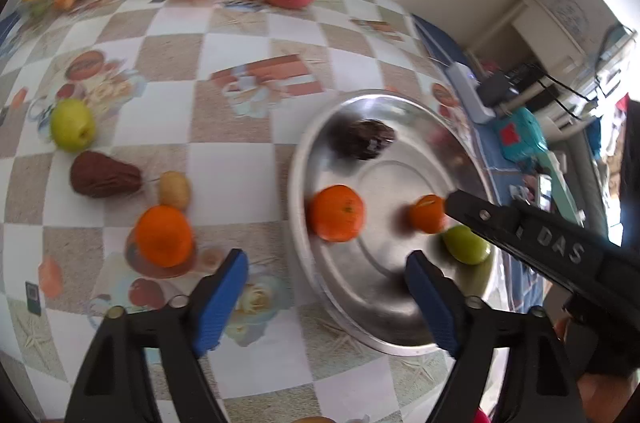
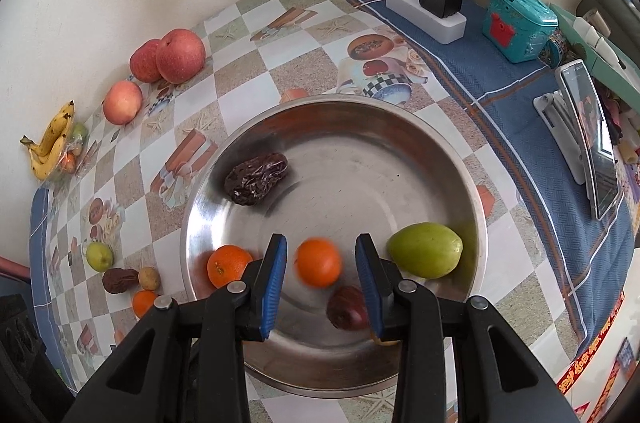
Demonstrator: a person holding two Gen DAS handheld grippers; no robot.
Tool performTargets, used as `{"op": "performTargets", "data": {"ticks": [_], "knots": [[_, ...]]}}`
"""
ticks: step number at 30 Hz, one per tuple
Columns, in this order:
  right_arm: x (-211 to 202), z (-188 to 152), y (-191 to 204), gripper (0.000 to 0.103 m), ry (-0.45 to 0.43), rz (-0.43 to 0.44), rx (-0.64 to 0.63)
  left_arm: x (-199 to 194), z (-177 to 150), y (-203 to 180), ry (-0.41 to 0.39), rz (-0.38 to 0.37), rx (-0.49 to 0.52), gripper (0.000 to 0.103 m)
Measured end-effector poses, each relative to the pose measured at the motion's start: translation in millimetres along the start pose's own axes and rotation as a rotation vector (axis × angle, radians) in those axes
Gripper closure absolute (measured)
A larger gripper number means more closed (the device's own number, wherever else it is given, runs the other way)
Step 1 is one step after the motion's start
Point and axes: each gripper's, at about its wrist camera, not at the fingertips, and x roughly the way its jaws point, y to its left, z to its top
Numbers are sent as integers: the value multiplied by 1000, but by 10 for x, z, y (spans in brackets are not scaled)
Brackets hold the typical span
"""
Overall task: Organize fruits
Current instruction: 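Carry the orange and date over the steel bowl and open both grippers, then withdraw both grippers from the bowl back toward the fruit row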
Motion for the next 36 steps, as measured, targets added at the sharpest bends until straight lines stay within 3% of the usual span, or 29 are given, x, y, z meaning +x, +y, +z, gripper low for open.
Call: {"op": "performTargets", "data": {"ticks": [5,15,19,27,31,36], "knots": [[25,-17,67,60,17,-1,-22,-126,62,192,-64,145,-48,0],[0,-130,393,58,27,8,-131,-590,212,842,-195,496,-171,0],[-16,-205,605,58,25,20,-205,-720,265,1053,-183,528,-158,0],[-91,-322,939,58,8,44,-287,-1107,288,1423,-238,639,-167,0],[-106,-357,1064,38,1,45,-305,-1193,270,1564,-246,641,-217,0],[-36,-404,1186,32,20,52,-324,-1052,266,1610,-186,583,-225,0]]}}
